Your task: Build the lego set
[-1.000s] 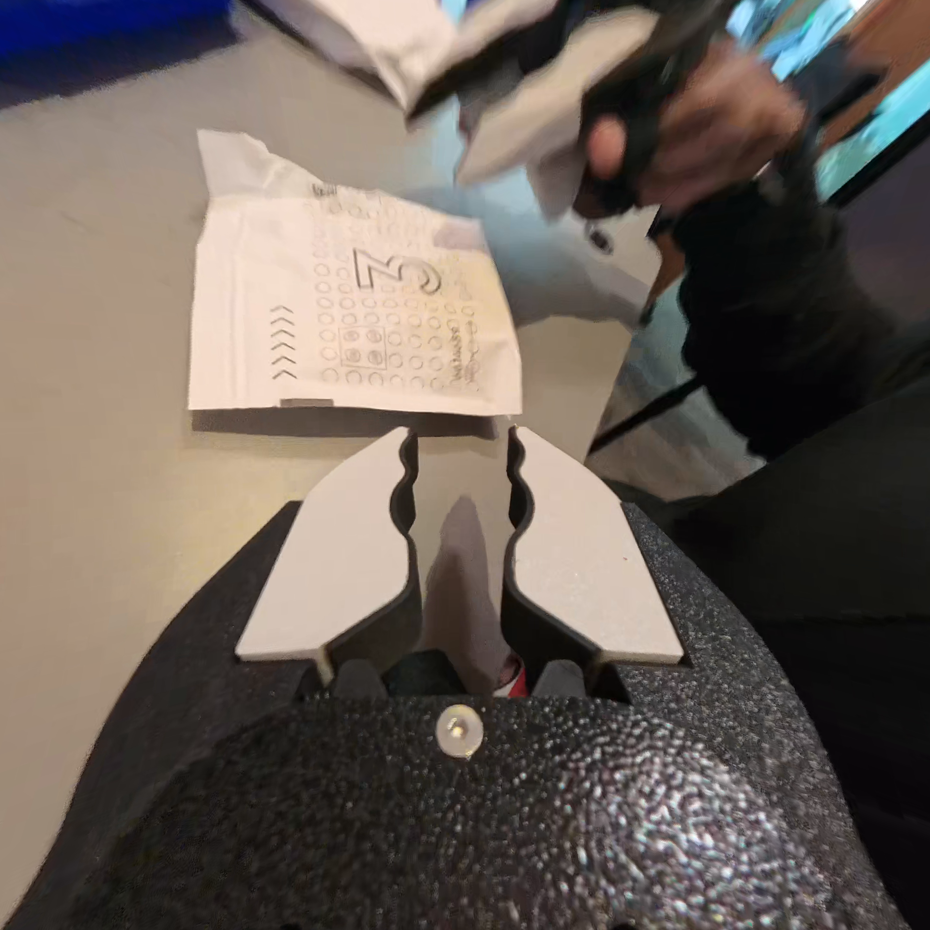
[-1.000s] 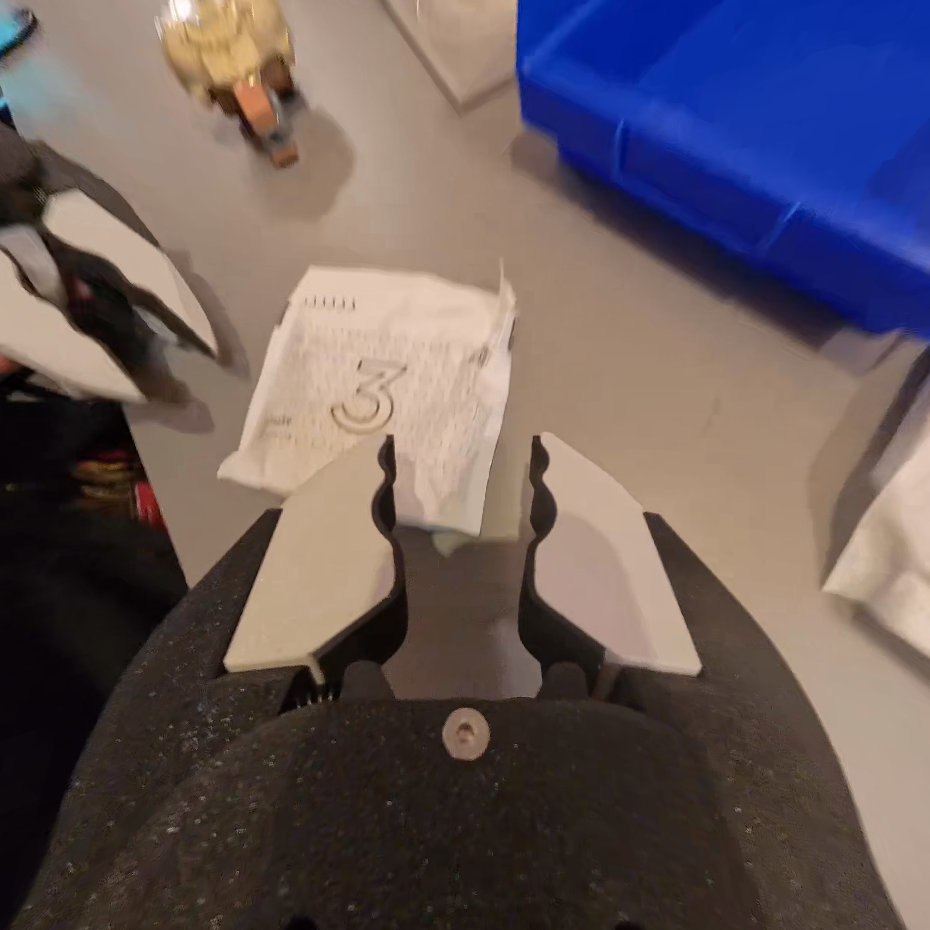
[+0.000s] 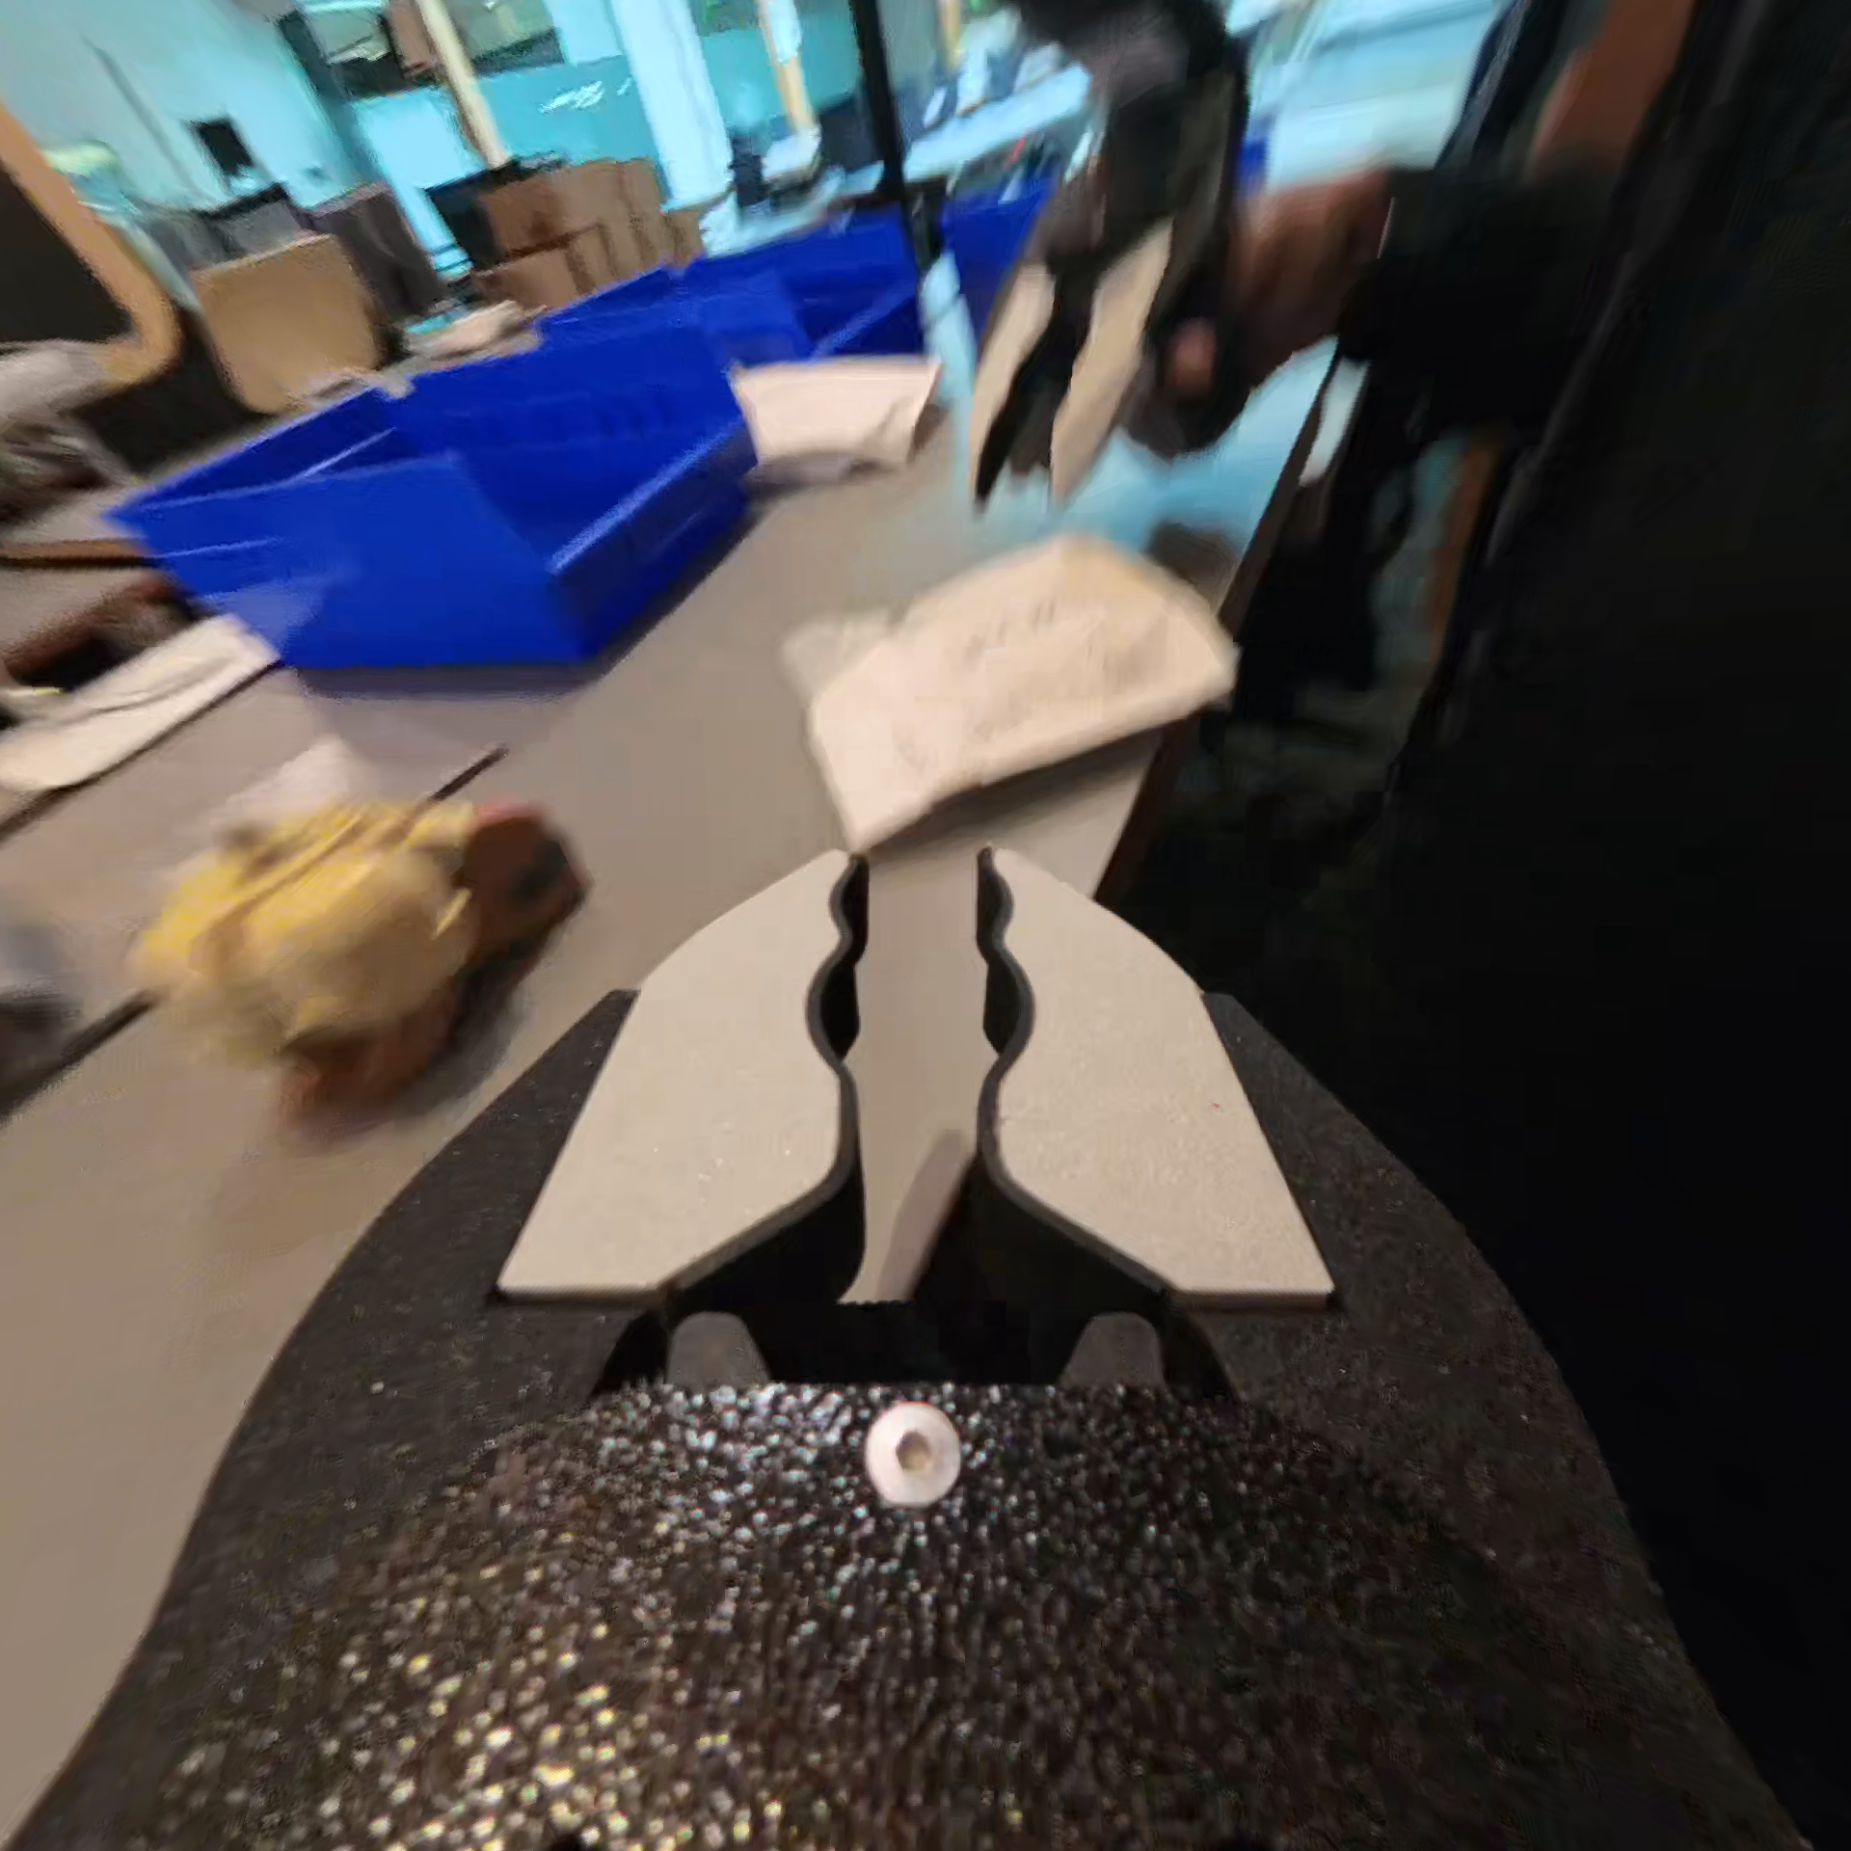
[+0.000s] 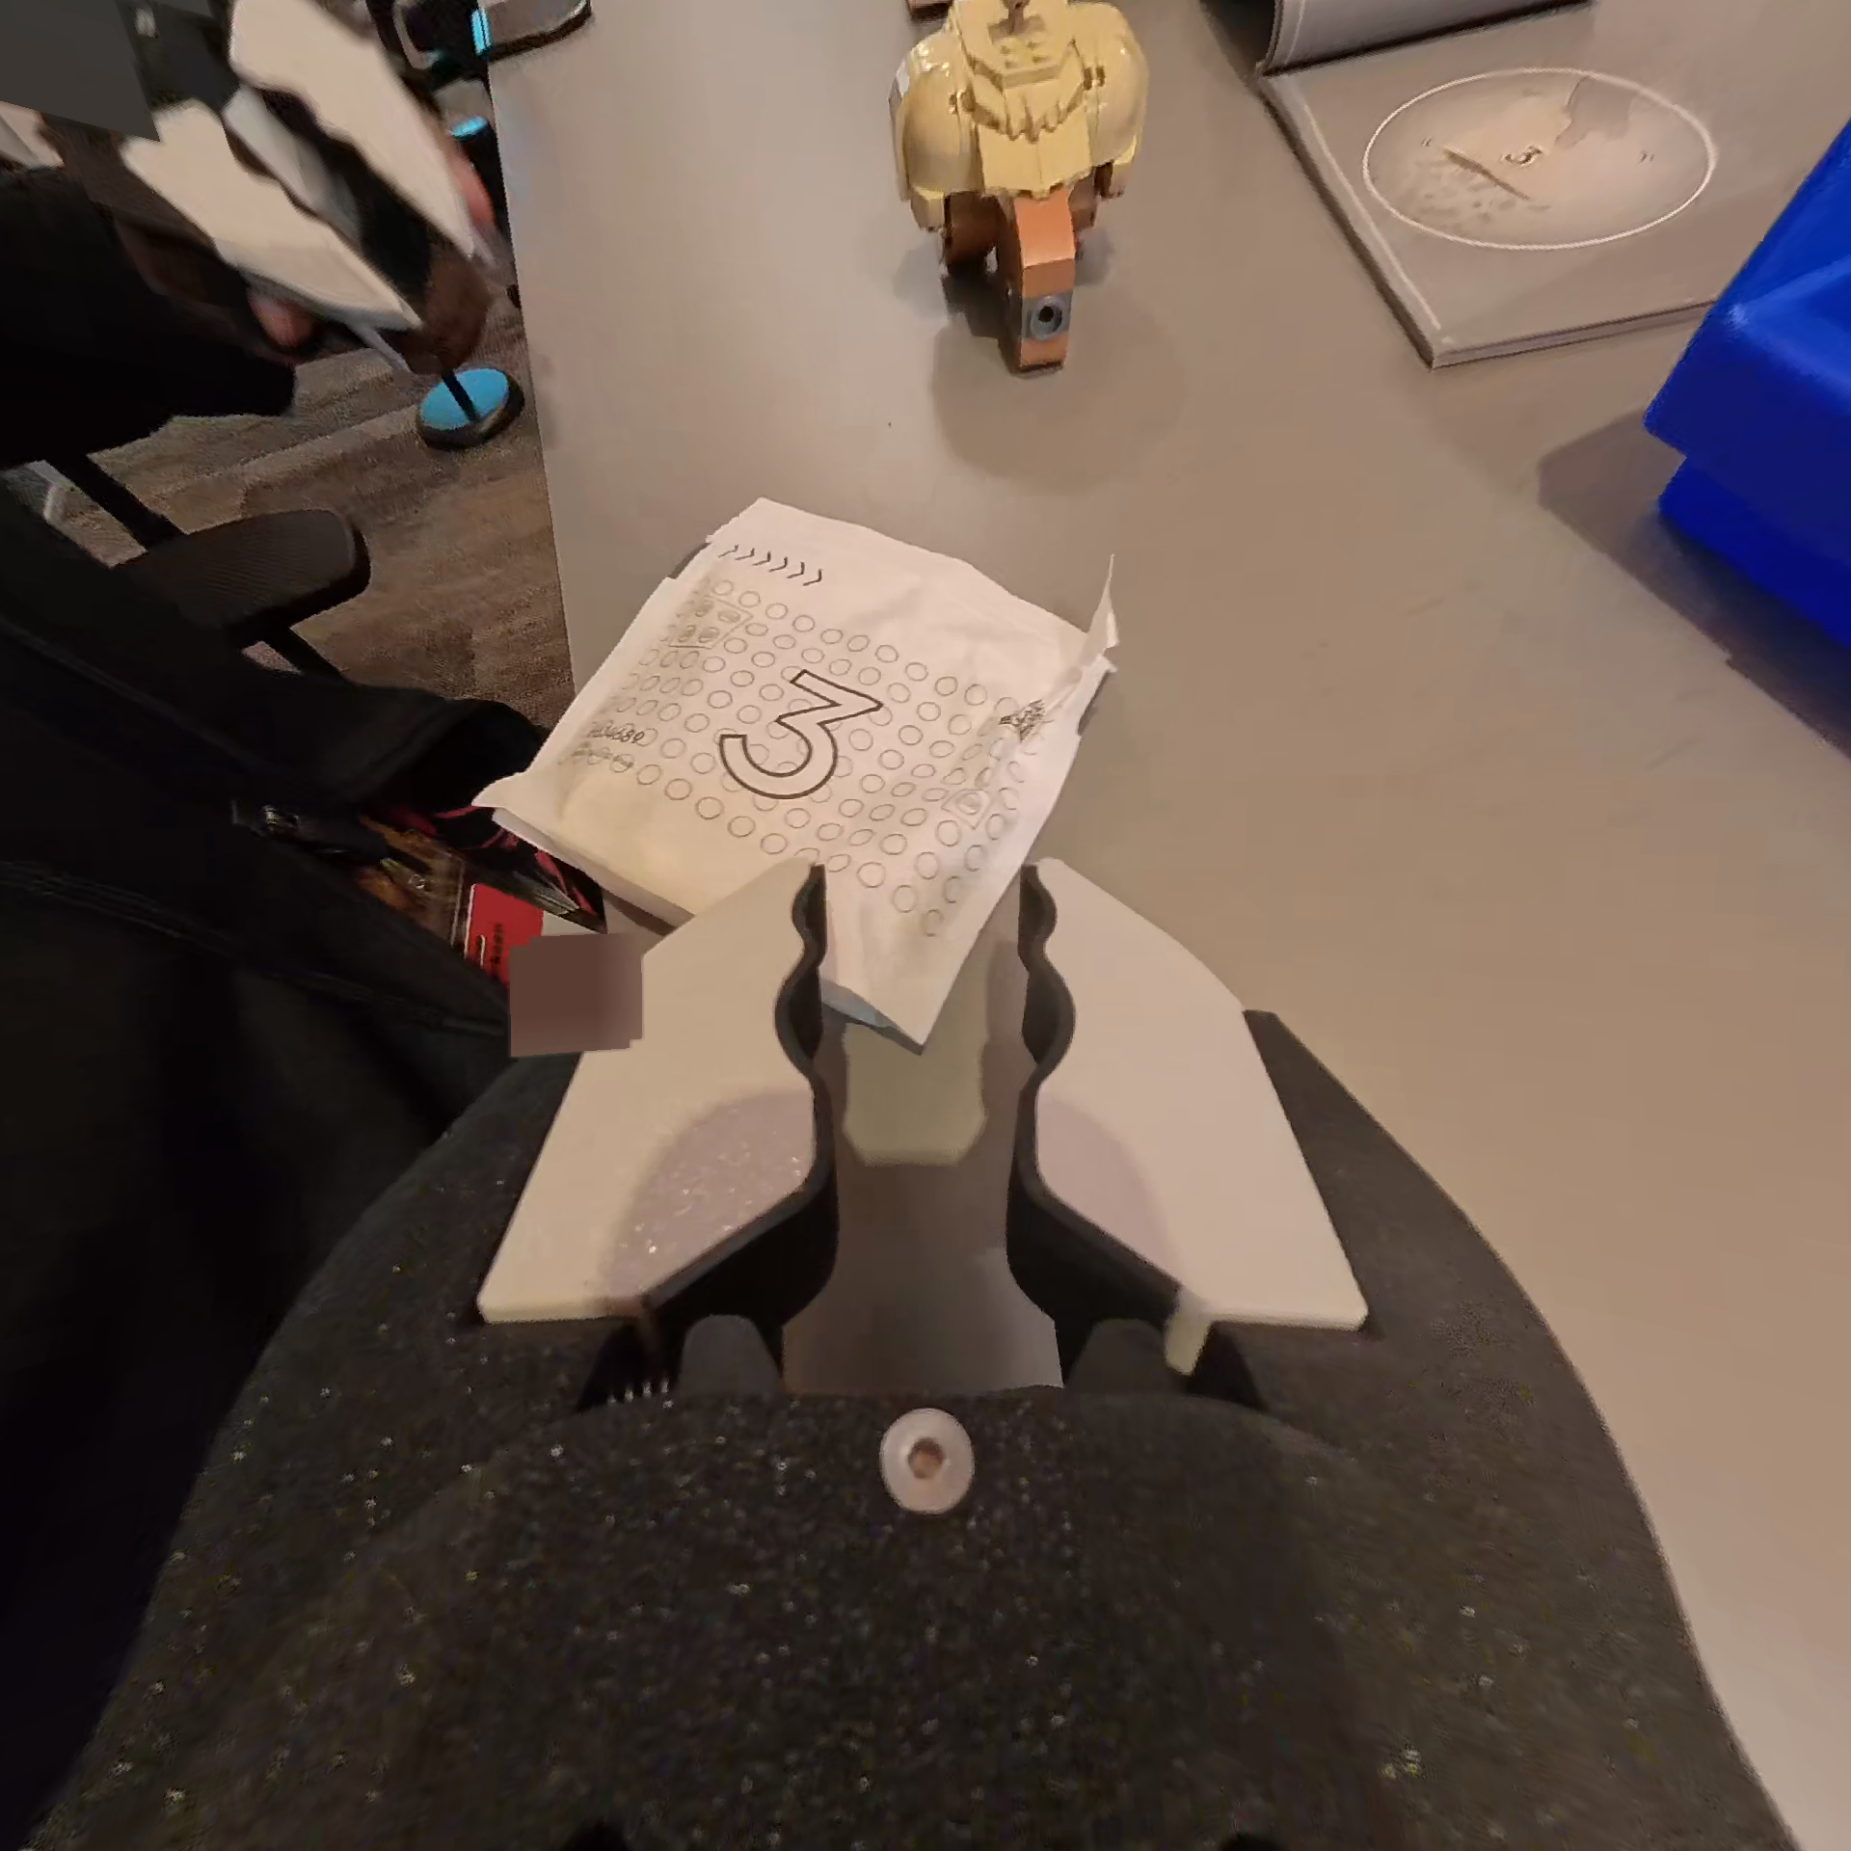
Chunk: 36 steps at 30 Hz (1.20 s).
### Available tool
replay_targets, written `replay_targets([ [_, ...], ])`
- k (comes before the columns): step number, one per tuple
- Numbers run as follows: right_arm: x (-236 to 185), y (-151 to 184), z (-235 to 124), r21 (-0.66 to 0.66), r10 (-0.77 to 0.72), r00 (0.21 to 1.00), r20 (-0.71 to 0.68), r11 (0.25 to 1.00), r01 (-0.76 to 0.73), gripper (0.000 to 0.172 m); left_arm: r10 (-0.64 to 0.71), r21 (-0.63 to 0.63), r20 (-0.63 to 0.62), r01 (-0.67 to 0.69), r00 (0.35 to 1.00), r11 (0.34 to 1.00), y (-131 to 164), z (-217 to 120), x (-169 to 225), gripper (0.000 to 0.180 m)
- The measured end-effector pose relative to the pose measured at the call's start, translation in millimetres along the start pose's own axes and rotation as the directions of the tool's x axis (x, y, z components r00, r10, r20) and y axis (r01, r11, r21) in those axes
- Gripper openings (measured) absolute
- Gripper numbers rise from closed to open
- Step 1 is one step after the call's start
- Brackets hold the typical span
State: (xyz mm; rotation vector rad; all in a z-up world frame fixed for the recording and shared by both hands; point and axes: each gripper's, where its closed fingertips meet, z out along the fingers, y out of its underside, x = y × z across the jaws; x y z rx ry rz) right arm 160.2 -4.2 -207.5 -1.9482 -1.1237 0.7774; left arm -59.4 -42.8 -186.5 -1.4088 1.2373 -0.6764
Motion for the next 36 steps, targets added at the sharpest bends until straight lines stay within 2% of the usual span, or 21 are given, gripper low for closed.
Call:
replay_targets([
  [2,5.4,-2.1,-1.3,0.009,-0.009,1.0,0.008,1.0,0.009,0.036,0.169,-0.202,0.152,-0.136,0.974,0.97,55.4,-52.6,-7.5,0.012],
  [3,8.5,-2.9,-1.5,0.008,-0.017,1.0,0.008,1.0,0.017,0.036,0.211,-0.312,0.212,-0.138,0.954,0.94,85.8,-83.9,-12.0,0.009],
  [5,13.9,-5.7,-1.4,0.004,-0.041,0.999,0.007,0.999,0.041,0.036,0.191,-0.473,0.309,-0.024,0.932,0.881,147.6,-149.6,-15.0,0.004],
  [7,16.9,-10.2,-0.5,0.006,-0.065,0.998,0.01,0.998,0.065,0.036,0.075,-0.562,0.405,0.184,0.911,0.806,221.1,-207.8,-5.2,0.004],
  [8,17.3,-12.8,0.4,0.01,-0.078,0.997,0.014,0.997,0.078,0.036,-0.009,-0.621,0.425,0.299,0.905,0.725,269.0,-232.9,12.0,0.002],
  [9,17.4,-15.4,1.4,0.016,-0.091,0.996,0.018,0.996,0.091,0.036,-0.084,-0.72,0.425,0.393,0.901,0.572,324.9,-260.4,39.6,0.0],
  [10,17.5,-17.7,2.8,0.022,-0.102,0.995,0.02,0.995,0.102,0.036,-0.163,-0.835,0.397,0.43,0.903,0.344,380.4,-293.7,77.9,0.0],
  [11,18.0,-19.1,4.3,0.023,-0.105,0.994,0.02,0.994,0.105,0.036,-0.219,-0.915,0.374,0.397,0.901,0.071,423.7,-334.8,115.2,0.0],
  [12,19.4,-18.7,6.0,0.013,-0.098,0.995,0.016,0.995,0.097,0.036,-0.226,-0.93,0.367,0.35,0.903,-0.113,448.8,-367.8,136.6,0.0],
  [13,20.8,-15.7,7.5,-0.009,-0.081,0.997,0.013,0.997,0.081,0.036,-0.247,-0.909,0.415,0.391,0.875,-0.143,459.5,-374.2,145.6,0.0],
  [14,21.7,-10.2,8.4,-0.04,-0.059,0.998,0.012,0.997,0.06,0.037,-0.27,-0.843,0.529,0.534,0.804,-0.064,459.5,-357.7,138.6,0.0],
  [15,22.7,-3.3,8.8,-0.073,-0.036,0.999,0.008,0.997,0.036,0.037,-0.293,-0.724,0.637,0.684,0.713,0.09,448.7,-331.1,116.5,0.0],
  [16,23.7,4.1,8.6,-0.105,-0.014,1.0,0.004,0.994,0.015,0.038,-0.33,-0.586,0.695,0.769,0.638,0.253,426.6,-305.5,90.4,0.0],
  [17,23.1,11.5,8.4,-0.136,0.004,1.0,0.01,0.991,-0.003,0.039,-0.365,-0.482,0.698,0.781,0.616,0.396,396.4,-283.9,67.4,0.0],
  [19,16.5,24.2,9.0,-0.195,0.032,0.998,0.046,0.981,-0.023,0.038,-0.366,-0.375,0.65,0.7,0.666,0.607,325.2,-253.2,32.9,0.007],
  [21,6.5,28.0,12.1,-0.213,0.041,0.996,0.078,0.977,-0.023,0.038,-0.404,-0.285,0.556,0.623,0.727,0.729,245.3,-221.4,12.5,0.012],
  [22,1.0,28.9,14.9,-0.221,0.044,0.995,0.087,0.975,-0.024,0.038,-0.451,-0.241,0.479,0.607,0.753,0.757,203.7,-200.6,8.2,0.012],
  [24,-11.1,28.2,23.2,-0.229,0.056,0.995,0.088,0.973,-0.035,0.038,-0.563,-0.197,0.307,0.63,0.767,0.751,129.1,-151.6,8.1,0.012],
  [27,-28.5,22.5,39.9,-0.216,0.082,0.995,0.057,0.974,-0.068,0.038,-0.643,-0.26,0.181,0.667,0.744,0.698,61.1,-74.4,10.3,0.02],
  [30,-34.5,19.5,51.7,-0.22,0.041,0.999,-0.015,0.975,-0.043,0.039,-0.673,-0.329,0.153,0.68,0.723,0.655,34.6,-12.1,3.6,0.031],
  [36,-41.2,15.1,57.5,-0.21,0.041,0.999,0.004,0.977,-0.04,0.038,-0.762,-0.432,0.095,0.716,0.641,0.548,32.9,70.2,-25.2,0.039],
])
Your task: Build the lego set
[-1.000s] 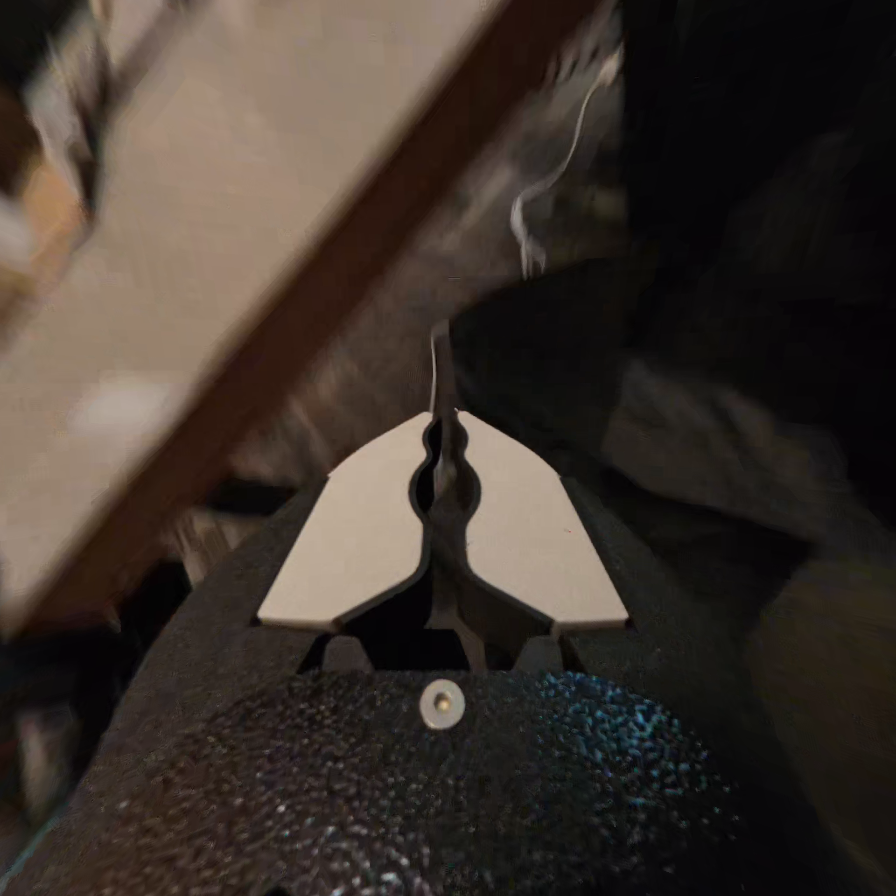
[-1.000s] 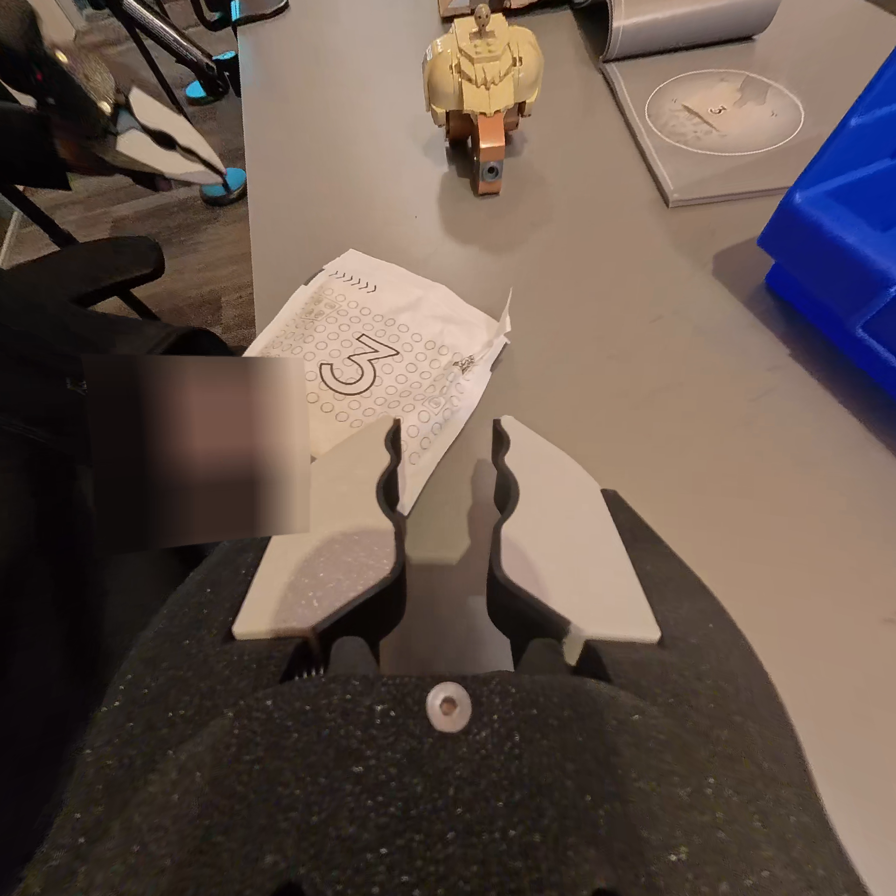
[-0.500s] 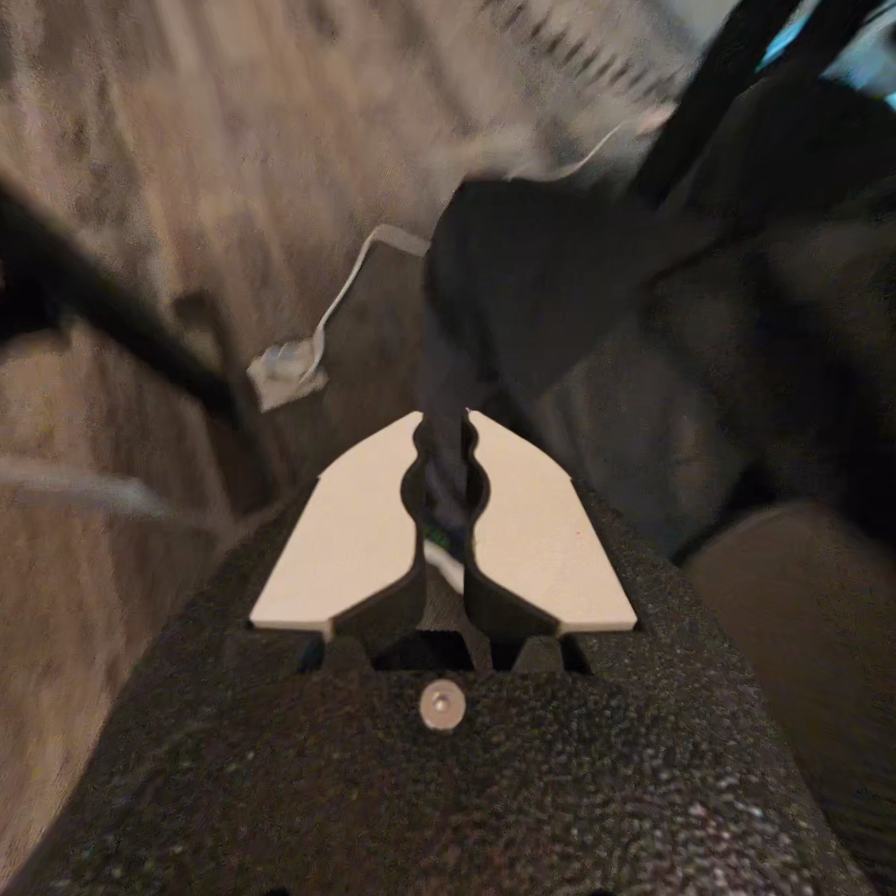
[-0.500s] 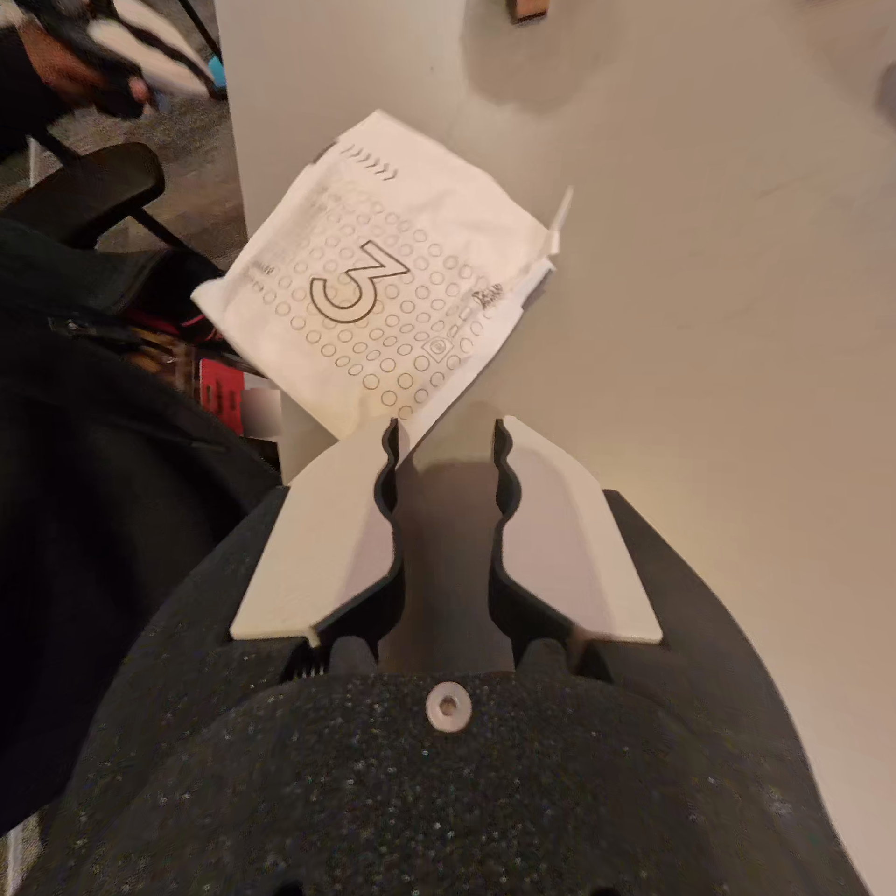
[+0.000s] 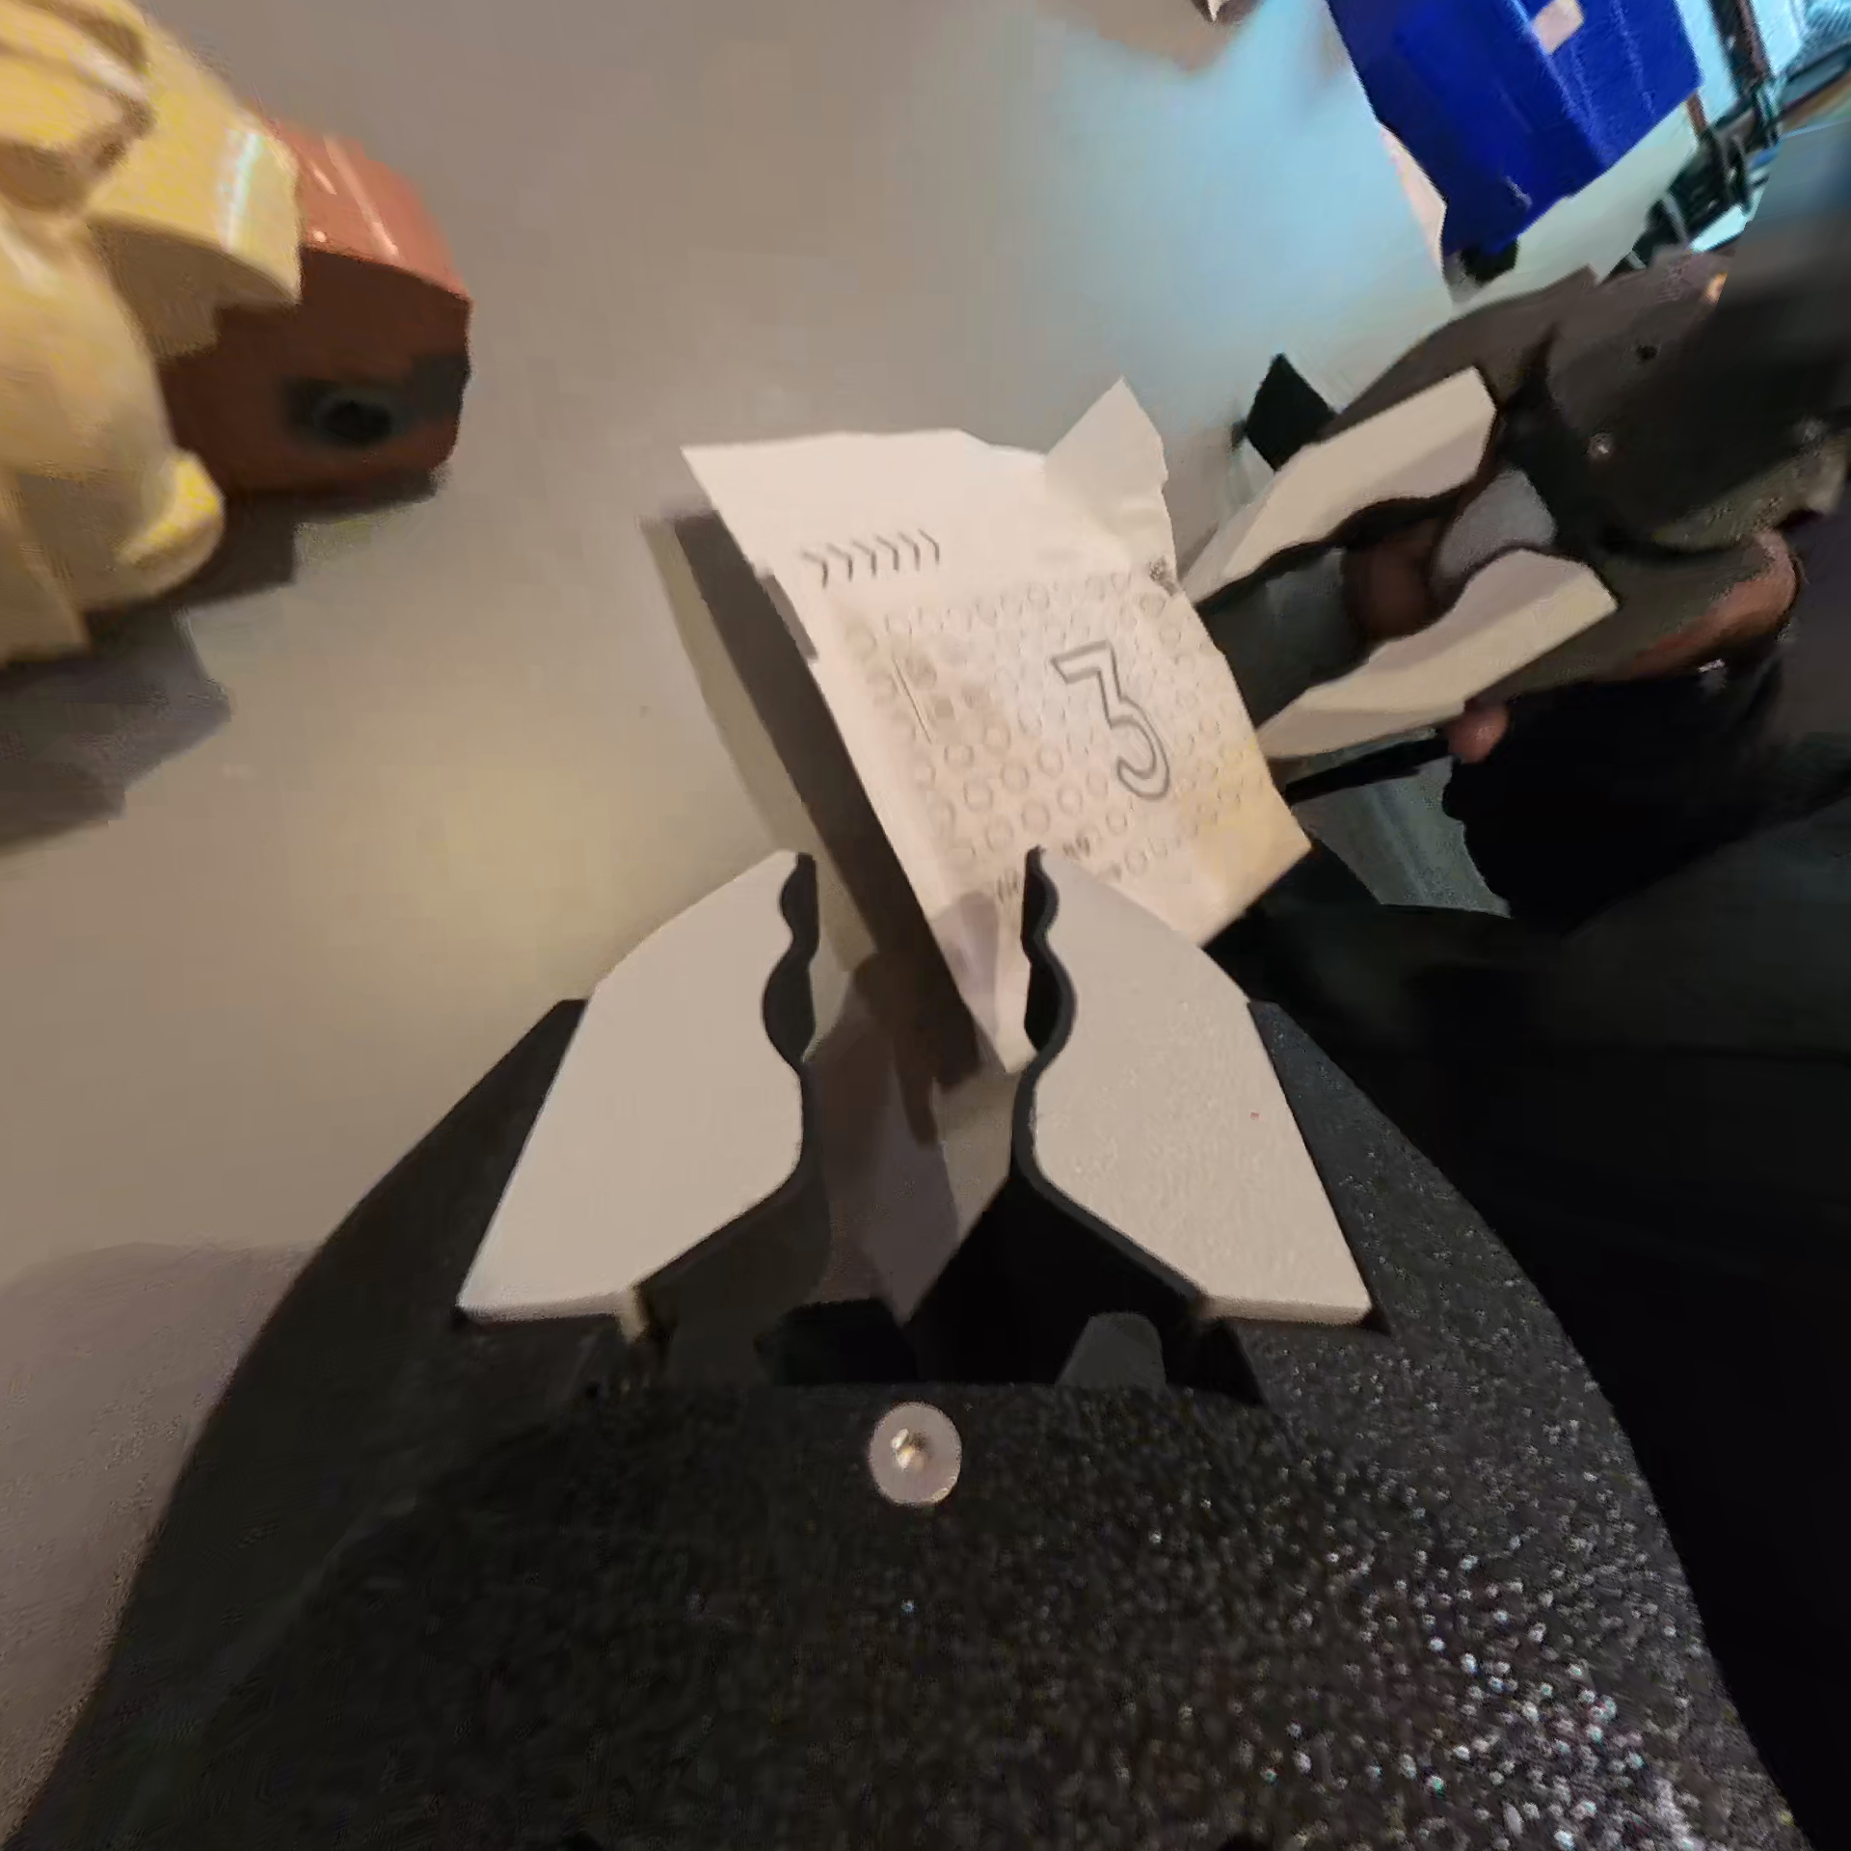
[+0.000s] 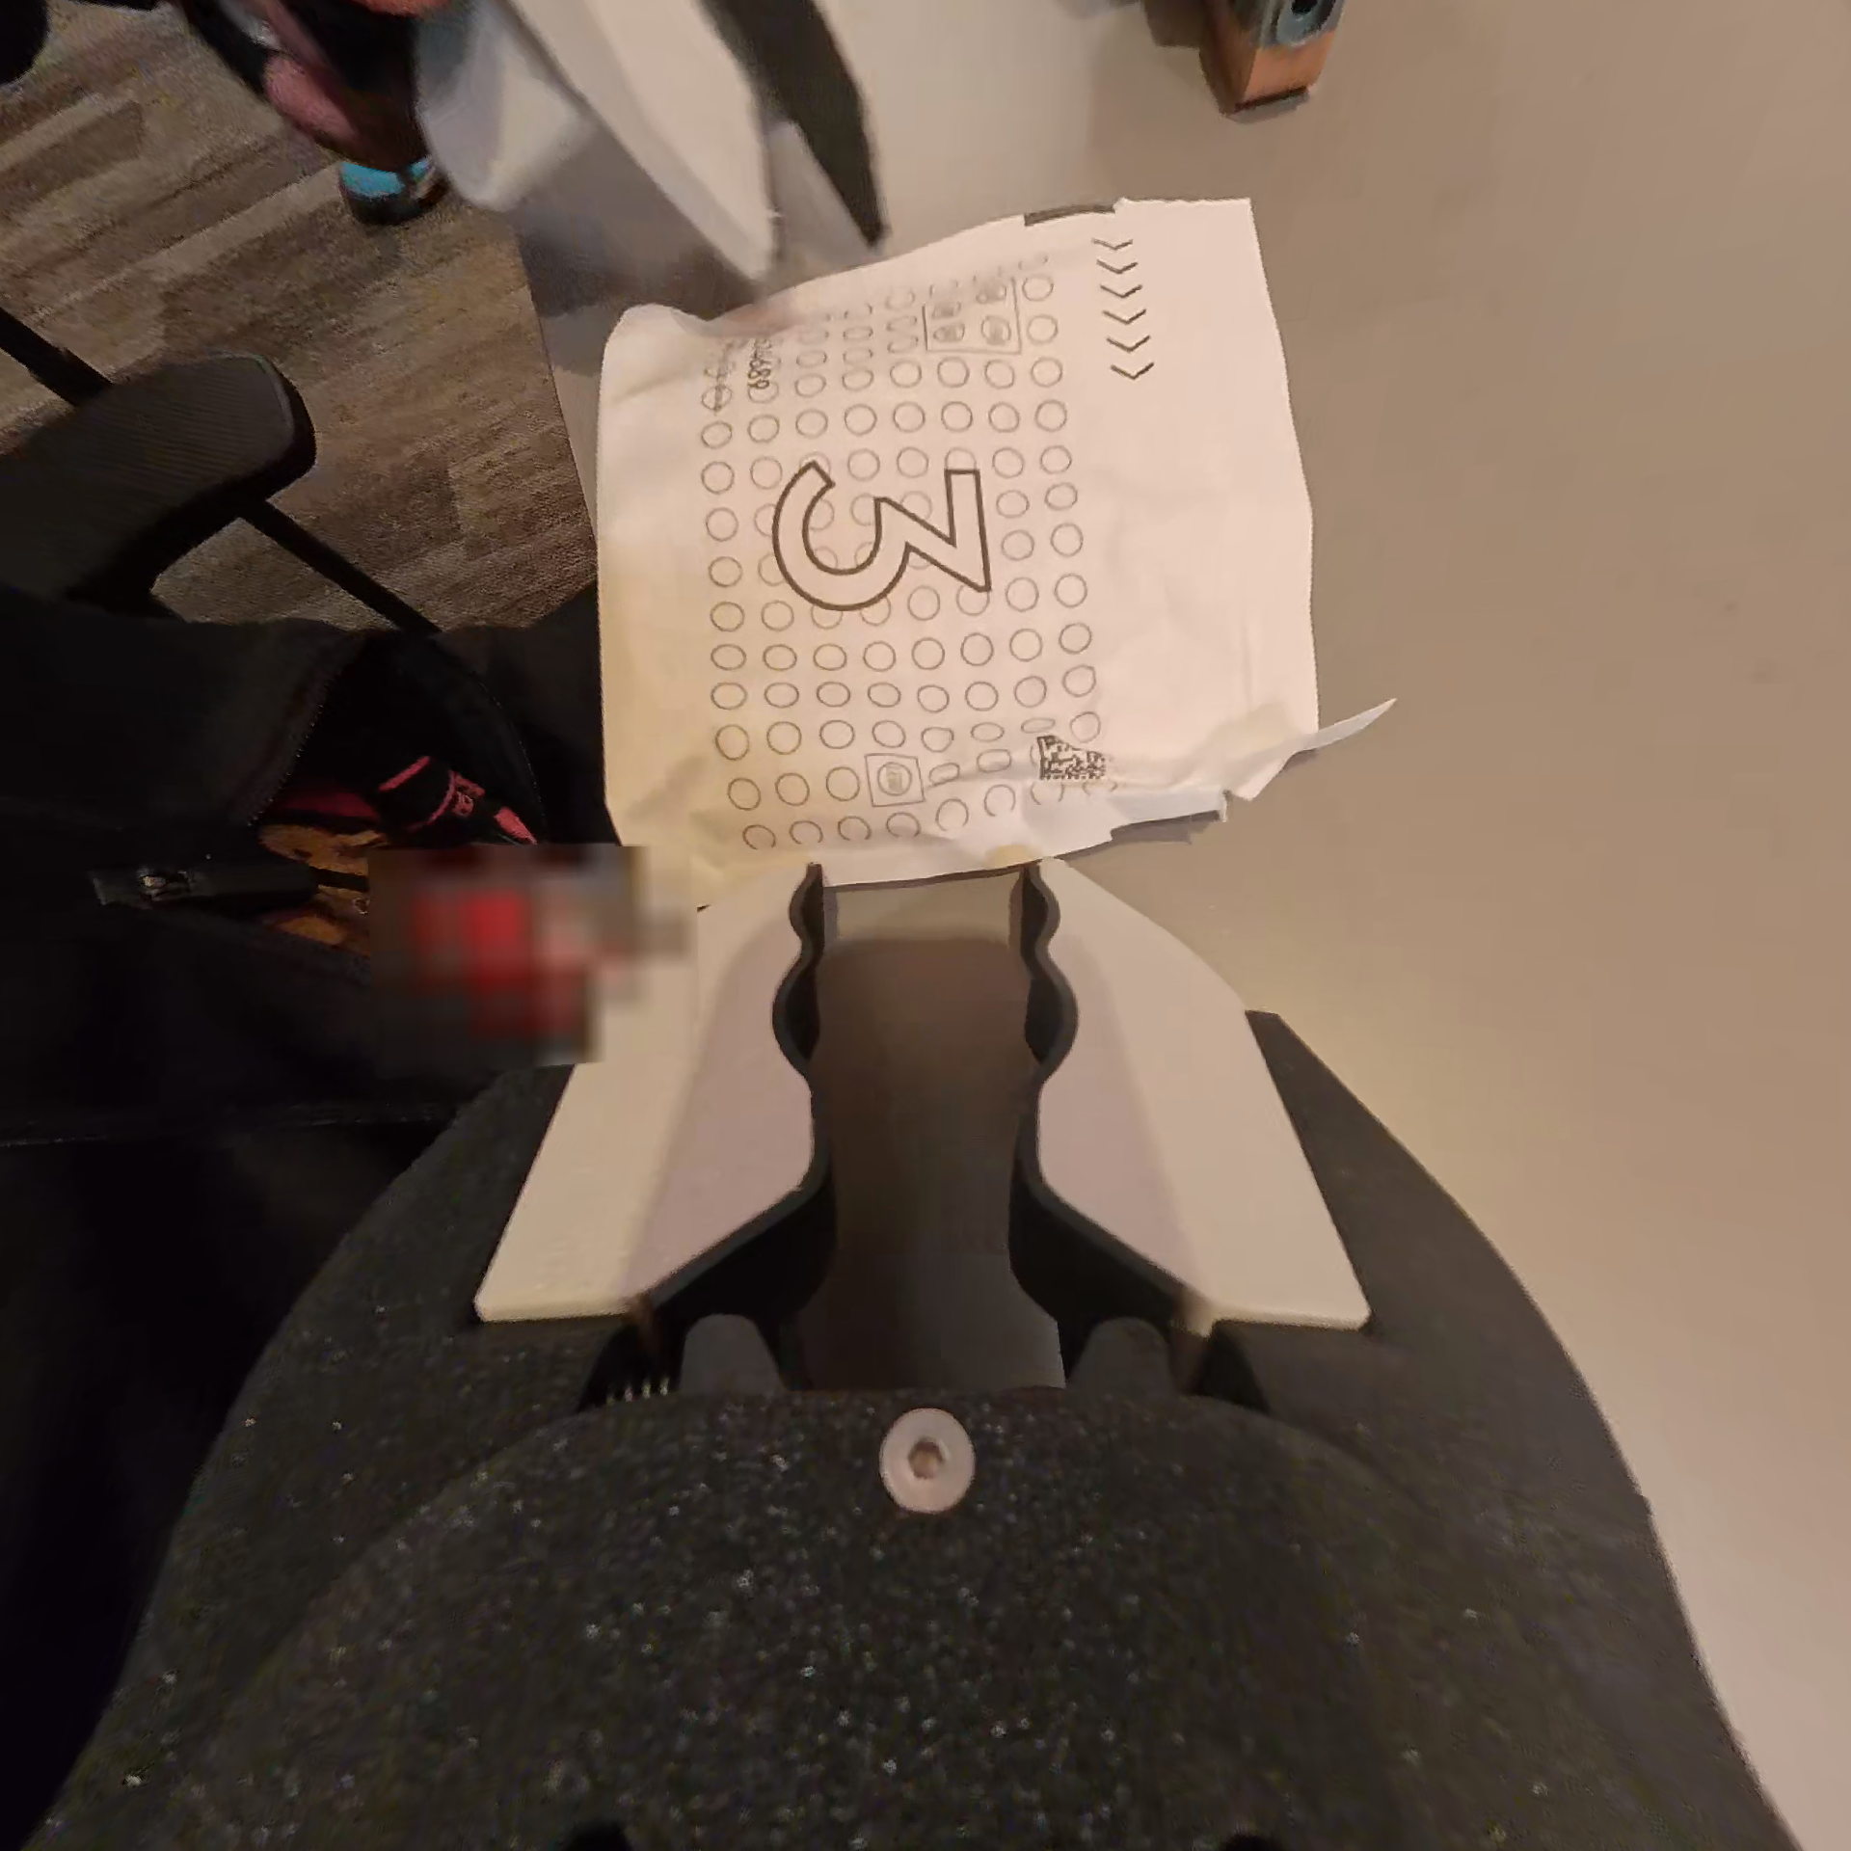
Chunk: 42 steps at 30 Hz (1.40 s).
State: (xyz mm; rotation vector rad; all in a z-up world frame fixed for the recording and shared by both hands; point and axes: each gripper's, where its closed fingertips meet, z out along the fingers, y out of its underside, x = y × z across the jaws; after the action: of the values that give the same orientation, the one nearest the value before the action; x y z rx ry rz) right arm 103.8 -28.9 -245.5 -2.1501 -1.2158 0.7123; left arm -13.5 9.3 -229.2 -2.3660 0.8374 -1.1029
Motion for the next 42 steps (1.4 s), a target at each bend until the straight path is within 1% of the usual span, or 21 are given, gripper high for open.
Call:
replay_targets([
  [3,-3.7,1.0,1.4,-0.009,-0.031,0.999,0.012,0.999,0.031,0.037,-0.017,-0.06,-0.006,0.016,1.0,0.998,-12.2,18.0,-7.1,0.042],
  [4,-5.3,0.6,2.3,-0.009,-0.044,0.999,0.019,0.999,0.044,0.037,-0.026,-0.067,-0.02,0.025,0.999,0.997,-16.2,22.8,-8.1,0.037],
  [6,-8.4,-0.7,4.1,-0.011,-0.066,0.997,0.038,0.998,0.067,0.035,-0.057,-0.069,-0.07,0.052,0.996,0.996,-24.7,31.9,-5.3,0.036],
  [7,-10.1,-1.2,4.5,-0.012,-0.073,0.996,0.057,0.997,0.074,0.034,-0.048,-0.065,-0.079,0.043,0.996,0.997,-28.6,35.5,-5.2,0.033],
  [8,-11.8,-1.0,3.9,-0.013,-0.075,0.994,0.085,0.997,0.076,0.033,-0.013,-0.064,-0.08,0.008,0.997,0.998,-31.5,38.1,-6.3,0.028],
  [9,-13.2,-0.2,1.6,-0.013,-0.072,0.99,0.122,0.997,0.075,0.034,0.027,-0.068,-0.086,-0.033,0.996,0.997,-33.2,39.5,-6.9,0.016],
  [10,-12.6,0.8,-2.6,-0.009,-0.07,0.985,0.156,0.997,0.073,0.034,0.054,-0.068,-0.114,-0.062,0.992,0.996,-35.6,39.9,-4.6,0.01],
  [13,6.7,0.7,-26.9,0.017,-0.06,0.979,0.192,0.998,0.058,0.035,0.143,-0.095,-0.193,-0.164,0.971,0.982,-42.6,38.3,2.6,0.004],
  [16,38.3,-23.1,-51.3,0.115,-0.076,0.975,0.207,0.992,0.053,0.035,0.299,-0.156,-0.248,-0.343,0.921,0.926,-48.6,41.0,7.2,0.004],
  [18,59.9,-44.3,-50.3,0.152,-0.057,0.963,0.264,0.988,0.017,0.038,0.38,-0.187,-0.312,-0.449,0.871,0.874,-55.2,45.0,12.7,0.004],
  [20,76.3,-58.3,-35.6,0.109,0.01,0.934,0.358,0.993,-0.052,0.042,0.443,-0.201,-0.374,-0.537,0.815,0.819,-63.5,49.8,18.1,0.004],
  [23,84.9,-65.9,-10.9,0.011,0.086,0.871,0.483,0.994,-0.104,0.046,0.518,-0.209,-0.444,-0.647,0.731,0.733,-72.8,53.1,24.9,0.004],
  [26,77.6,-64.9,3.0,-0.045,0.109,0.822,0.558,0.994,-0.102,0.046,0.558,-0.219,-0.45,-0.692,0.697,0.688,-79.0,54.8,28.0,0.003],
  [28,68.9,-63.9,5.2,-0.051,0.112,0.779,0.617,0.993,-0.103,0.043,0.577,-0.224,-0.463,-0.718,0.673,0.659,-77.6,55.3,27.9,0.004],
  [30,62.9,-71.7,-1.1,-0.016,0.108,0.726,0.679,0.991,-0.134,0.039,0.591,-0.215,-0.493,-0.747,0.639,0.629,-74.1,56.2,29.6,0.003],
  [32,64.0,-81.5,-7.2,0.037,0.105,0.696,0.71,0.982,-0.186,0.025,0.594,-0.212,-0.518,-0.765,0.616,0.608,-71.4,57.9,31.2,0.003],
  [34,67.5,-85.9,-10.3,0.06,0.114,0.688,0.717,0.973,-0.224,0.013,0.595,-0.21,-0.518,-0.766,0.614,0.607,-72.6,61.8,31.7,0.003],
  [36,70.0,-85.1,-10.7,0.068,0.116,0.7,0.704,0.971,-0.229,0.007,0.596,-0.203,-0.515,-0.763,0.616,0.613,-74.5,65.4,32.4,0.003],
  [37,71.8,-83.8,-10.2,0.071,0.116,0.715,0.689,0.972,-0.226,0.0,0.594,-0.204,-0.512,-0.76,0.62,0.617,-74.9,67.1,32.3,0.004],
  [39,77.8,-80.0,-8.9,0.076,0.118,0.755,0.646,0.973,-0.217,0.0,0.602,-0.214,-0.477,-0.748,0.641,0.628,-77.7,71.3,28.8,0.01],
  [42,85.4,-74.3,-9.4,0.087,0.112,0.803,0.586,0.976,-0.199,0.0,0.617,-0.225,-0.383,-0.717,0.688,0.659,-87.4,77.0,19.3,0.021],
])
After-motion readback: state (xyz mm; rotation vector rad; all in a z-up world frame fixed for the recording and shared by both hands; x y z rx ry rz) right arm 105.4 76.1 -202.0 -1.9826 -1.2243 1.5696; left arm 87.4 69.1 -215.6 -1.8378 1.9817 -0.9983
